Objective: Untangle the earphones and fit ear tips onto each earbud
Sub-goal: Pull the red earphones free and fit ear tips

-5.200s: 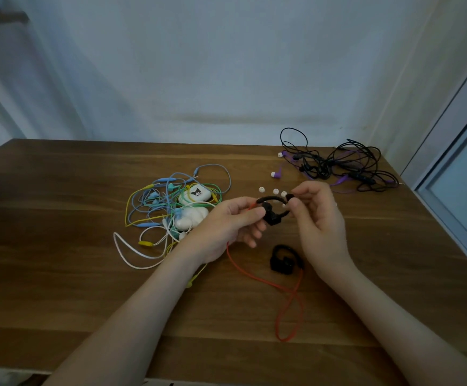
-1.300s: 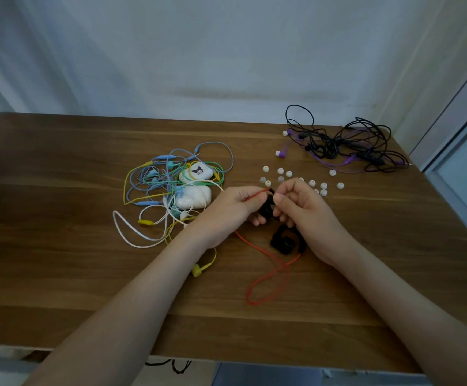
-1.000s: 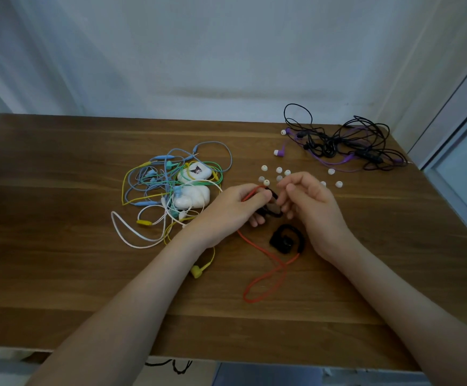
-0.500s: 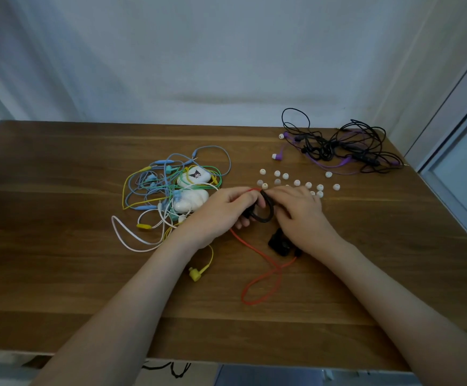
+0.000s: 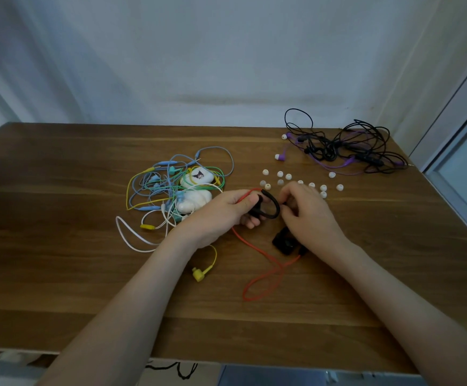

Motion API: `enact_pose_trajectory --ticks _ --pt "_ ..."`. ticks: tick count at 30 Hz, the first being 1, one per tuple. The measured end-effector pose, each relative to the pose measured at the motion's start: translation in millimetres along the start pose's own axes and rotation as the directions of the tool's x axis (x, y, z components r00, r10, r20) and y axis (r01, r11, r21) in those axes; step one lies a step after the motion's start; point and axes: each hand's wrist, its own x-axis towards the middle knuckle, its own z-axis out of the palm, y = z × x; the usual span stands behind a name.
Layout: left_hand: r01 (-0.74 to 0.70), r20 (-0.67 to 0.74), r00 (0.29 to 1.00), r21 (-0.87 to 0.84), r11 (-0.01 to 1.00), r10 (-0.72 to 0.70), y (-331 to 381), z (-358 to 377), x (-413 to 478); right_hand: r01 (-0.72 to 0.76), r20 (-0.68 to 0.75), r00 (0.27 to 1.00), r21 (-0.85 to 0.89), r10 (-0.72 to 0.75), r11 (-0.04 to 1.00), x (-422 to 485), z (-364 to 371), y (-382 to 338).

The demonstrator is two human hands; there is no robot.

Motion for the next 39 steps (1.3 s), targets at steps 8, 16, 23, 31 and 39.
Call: enact_pose_trajectory --ticks 8,16,23,31,39 --pt "0.045 -0.109 0.993 0.052 0.998 -0.039 5.6 1.7 1.0 0.076 0.127 0.986 0.228 -0.107 0.971 -8.3 -27.5 -9.3" --pt "0.025 -0.111 0.994 0.097 0.995 -0.014 5.7 1.1 -0.2 0.125 0.496 0.844 0.191 -0.205 0.974 -13.6 -31.0 -10.2" --pt "0.019 -0.069 0.998 0.078 0.997 -0.014 2.6 1.9 1.1 0.119 0.397 0.901 0.162 -0.175 0.980 -14.9 -30.0 -8.3" --pt "0.142 -0.129 0.983 0.085 0.986 -0.130 4.8 2.9 2.2 -0.103 -0.033 0.990 0.502 0.137 0.858 -10.6 -29.3 -14.4" --pt "0.008 -0.144 0.989 0.167 0.986 0.016 3.9 8.7 -0.3 -0.097 -0.013 0.992 0.573 0.127 0.814 -8.4 -11.7 -18.7"
